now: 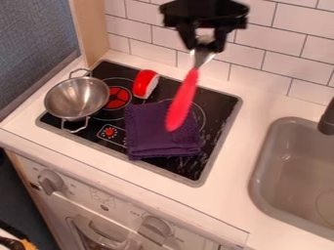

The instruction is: Moving red spoon on purple object

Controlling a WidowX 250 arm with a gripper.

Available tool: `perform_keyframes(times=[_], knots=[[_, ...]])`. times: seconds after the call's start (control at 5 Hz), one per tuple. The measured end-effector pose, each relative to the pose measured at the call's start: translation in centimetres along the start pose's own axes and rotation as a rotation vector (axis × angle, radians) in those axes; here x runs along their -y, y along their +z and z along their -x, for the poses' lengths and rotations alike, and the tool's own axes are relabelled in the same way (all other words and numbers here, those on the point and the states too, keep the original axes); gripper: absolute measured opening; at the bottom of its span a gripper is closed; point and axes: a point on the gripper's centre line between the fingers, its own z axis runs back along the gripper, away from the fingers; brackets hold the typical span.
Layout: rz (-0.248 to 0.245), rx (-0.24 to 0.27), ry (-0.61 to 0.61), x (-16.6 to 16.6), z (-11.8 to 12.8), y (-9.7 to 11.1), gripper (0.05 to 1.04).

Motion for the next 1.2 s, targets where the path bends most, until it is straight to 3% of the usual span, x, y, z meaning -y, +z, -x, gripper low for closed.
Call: perform_keyframes(times=[0.2, 0.4, 0.6, 1.0, 1.2], knots=[[-0.02, -0.004, -0.001, -1.8, -0.1, -0.7, 0.57], [-0.027, -0.075, -0.024, -3.2, 1.0, -3.6, 0.57], [-0.031, -0.122, -0.034, -3.9, 1.9, -5.0, 0.57], [-0.051, -0.221, -0.01, -4.2, 4.0, -6.2, 0.618], [-0.053, -0.25, 0.002, -4.2, 4.5, -6.3, 0.93]])
